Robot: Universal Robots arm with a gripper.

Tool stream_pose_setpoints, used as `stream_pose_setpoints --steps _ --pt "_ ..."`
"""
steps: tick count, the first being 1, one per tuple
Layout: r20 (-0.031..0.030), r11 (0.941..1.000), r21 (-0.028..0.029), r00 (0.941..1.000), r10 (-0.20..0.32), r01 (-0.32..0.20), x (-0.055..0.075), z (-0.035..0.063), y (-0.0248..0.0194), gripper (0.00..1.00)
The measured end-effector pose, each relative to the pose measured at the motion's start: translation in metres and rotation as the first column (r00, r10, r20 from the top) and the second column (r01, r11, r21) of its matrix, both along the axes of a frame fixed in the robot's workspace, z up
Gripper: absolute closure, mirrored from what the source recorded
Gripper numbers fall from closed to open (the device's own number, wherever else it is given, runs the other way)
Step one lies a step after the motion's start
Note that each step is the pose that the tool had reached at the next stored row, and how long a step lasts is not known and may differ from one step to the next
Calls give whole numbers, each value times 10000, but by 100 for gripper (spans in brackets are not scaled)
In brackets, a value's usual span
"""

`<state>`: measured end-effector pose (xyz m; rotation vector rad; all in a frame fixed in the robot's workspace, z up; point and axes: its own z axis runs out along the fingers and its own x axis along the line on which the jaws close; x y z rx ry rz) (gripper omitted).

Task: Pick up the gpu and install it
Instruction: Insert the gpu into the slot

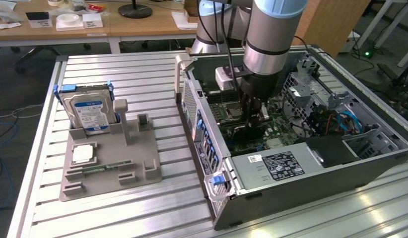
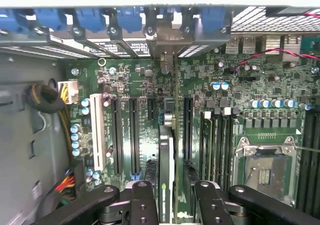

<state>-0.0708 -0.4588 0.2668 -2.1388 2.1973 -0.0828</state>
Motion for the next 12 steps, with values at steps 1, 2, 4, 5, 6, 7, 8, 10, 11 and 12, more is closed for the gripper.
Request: stream_pose_setpoints --steps 1,2,4,5,6,7,8,10,11,12 --pt "11 10000 -3 10000 0 0 0 25 0 65" --pt "22 10000 -5 10000 0 0 0 44 0 65" --pt "41 10000 -1 10000 0 0 0 52 1 65" --pt "41 10000 -1 10000 -1 1 0 52 0 65" --pt "41 10000 -3 10000 -1 1 0 52 0 65" --pt "41 10000 -2 10000 -1 1 0 52 0 66" --pt "41 10000 -4 10000 0 1 0 53 0 72" --pt "41 10000 -4 10000 -1 1 0 53 0 78" --pt "40 10000 -4 10000 0 0 0 53 0 84" --pt "41 10000 -4 10000 -1 1 0 53 0 89"
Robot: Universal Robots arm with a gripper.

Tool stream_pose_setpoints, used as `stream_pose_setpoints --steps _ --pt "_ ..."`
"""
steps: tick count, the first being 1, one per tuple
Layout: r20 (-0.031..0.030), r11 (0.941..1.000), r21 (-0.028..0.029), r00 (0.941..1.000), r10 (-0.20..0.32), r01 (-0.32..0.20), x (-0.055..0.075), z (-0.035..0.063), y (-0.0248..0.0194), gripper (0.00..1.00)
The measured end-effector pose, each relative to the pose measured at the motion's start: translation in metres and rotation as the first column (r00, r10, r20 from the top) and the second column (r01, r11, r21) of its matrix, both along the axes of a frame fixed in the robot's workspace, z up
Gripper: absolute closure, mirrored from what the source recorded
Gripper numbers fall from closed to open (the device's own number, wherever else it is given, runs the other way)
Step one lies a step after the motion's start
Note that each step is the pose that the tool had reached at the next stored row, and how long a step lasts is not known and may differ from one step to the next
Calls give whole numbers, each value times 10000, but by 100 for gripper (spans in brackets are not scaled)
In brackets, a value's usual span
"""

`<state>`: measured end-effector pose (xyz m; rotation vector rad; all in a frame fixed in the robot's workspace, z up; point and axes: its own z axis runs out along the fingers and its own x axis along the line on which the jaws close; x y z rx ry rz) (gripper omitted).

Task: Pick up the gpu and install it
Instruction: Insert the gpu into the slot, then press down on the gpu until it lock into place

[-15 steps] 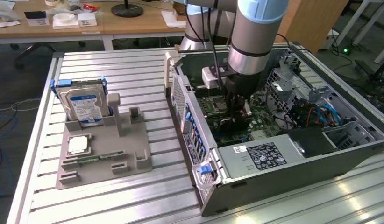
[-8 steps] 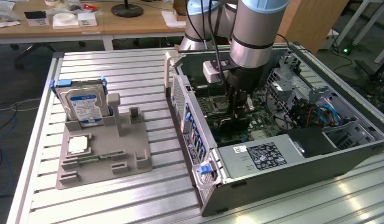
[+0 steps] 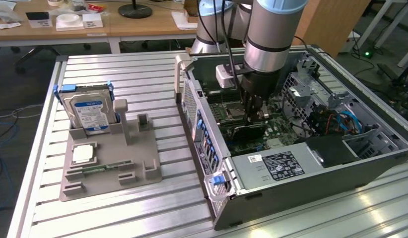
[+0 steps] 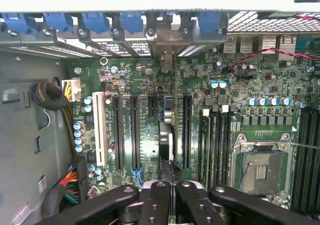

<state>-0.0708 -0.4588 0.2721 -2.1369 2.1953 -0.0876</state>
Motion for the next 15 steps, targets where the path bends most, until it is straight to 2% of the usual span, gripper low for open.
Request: stream_pose_setpoints --steps 15 --pt "0 10000 1 10000 0 0 0 0 0 89"
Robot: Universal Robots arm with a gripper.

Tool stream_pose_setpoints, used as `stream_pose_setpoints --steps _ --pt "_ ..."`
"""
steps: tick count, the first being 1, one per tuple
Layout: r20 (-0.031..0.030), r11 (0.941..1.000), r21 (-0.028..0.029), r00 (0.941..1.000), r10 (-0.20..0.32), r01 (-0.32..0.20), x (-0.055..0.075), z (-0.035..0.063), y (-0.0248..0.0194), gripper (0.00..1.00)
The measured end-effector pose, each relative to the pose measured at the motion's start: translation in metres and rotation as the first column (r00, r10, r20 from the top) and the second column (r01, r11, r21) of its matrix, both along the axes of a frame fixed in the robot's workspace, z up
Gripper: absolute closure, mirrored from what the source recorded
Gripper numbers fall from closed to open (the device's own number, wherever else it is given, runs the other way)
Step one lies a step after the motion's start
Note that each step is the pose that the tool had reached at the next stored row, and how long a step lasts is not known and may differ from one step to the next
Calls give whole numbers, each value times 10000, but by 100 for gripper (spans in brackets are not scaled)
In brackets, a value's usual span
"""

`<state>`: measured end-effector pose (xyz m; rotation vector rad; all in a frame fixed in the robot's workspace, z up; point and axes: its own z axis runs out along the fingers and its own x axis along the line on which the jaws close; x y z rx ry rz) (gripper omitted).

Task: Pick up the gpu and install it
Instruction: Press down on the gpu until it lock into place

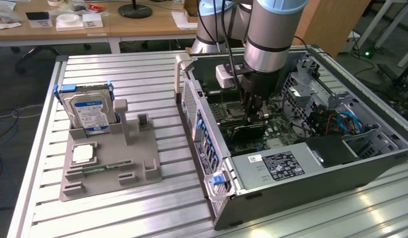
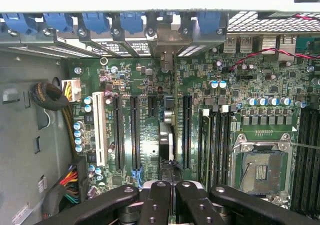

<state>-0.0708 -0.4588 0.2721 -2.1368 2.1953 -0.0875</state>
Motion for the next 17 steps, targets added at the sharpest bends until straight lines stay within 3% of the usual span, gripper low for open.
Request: stream_pose_setpoints --steps 3,4,5,10,11,13,17 --pt "-1 10000 -2 10000 -1 1 -1 1 2 89" --pt "-36 10000 -1 10000 1 -1 -1 1 2 89" --pt "-111 10000 -1 9999 -1 1 -2 1 2 89" --pt "-828 10000 -1 9966 -2 2 5 1 3 89" --pt "-920 10000 -1 9958 -1 1 6 1 3 89" --pt "-964 10000 -1 9953 -2 2 5 1 5 89" --pt "-964 10000 -3 9953 2 -3 -45 1 15 89"
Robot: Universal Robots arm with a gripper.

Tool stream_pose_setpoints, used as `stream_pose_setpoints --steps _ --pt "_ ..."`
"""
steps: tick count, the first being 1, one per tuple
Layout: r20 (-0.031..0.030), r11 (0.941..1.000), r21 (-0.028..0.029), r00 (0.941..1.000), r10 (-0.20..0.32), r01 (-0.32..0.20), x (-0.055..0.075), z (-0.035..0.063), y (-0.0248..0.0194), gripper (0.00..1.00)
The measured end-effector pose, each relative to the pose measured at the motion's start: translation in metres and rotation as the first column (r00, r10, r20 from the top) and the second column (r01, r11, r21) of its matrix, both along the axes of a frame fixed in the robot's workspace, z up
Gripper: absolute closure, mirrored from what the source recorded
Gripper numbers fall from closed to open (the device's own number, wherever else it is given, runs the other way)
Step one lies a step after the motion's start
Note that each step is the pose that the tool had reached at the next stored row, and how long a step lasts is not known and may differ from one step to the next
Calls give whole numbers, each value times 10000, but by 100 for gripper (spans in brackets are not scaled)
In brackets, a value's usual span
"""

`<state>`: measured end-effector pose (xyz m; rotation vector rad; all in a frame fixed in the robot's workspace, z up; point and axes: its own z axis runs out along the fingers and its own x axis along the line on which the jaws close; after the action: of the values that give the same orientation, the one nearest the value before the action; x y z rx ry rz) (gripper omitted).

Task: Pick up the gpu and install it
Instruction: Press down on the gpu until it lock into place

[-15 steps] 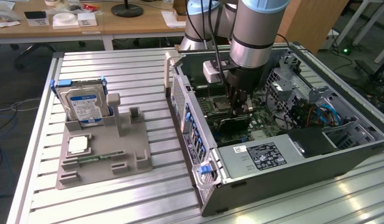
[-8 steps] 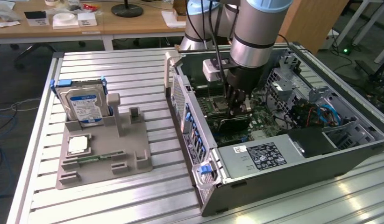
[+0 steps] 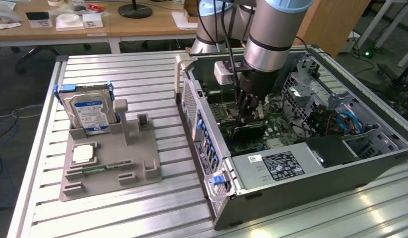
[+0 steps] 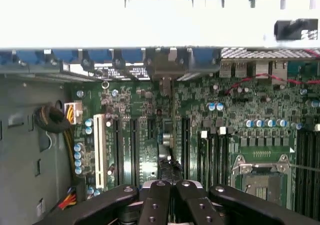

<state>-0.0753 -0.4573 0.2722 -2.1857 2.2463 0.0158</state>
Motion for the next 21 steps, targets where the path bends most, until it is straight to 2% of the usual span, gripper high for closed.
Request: stream_pose_setpoints --steps 12,17,21 --pt "0 10000 -1 10000 19 -19 -148 -15 9 89" --pt "-2 9996 -1 9996 283 -283 -171 -20 26 89" --pt "-2 9995 0 9995 306 -306 -225 -26 32 89"
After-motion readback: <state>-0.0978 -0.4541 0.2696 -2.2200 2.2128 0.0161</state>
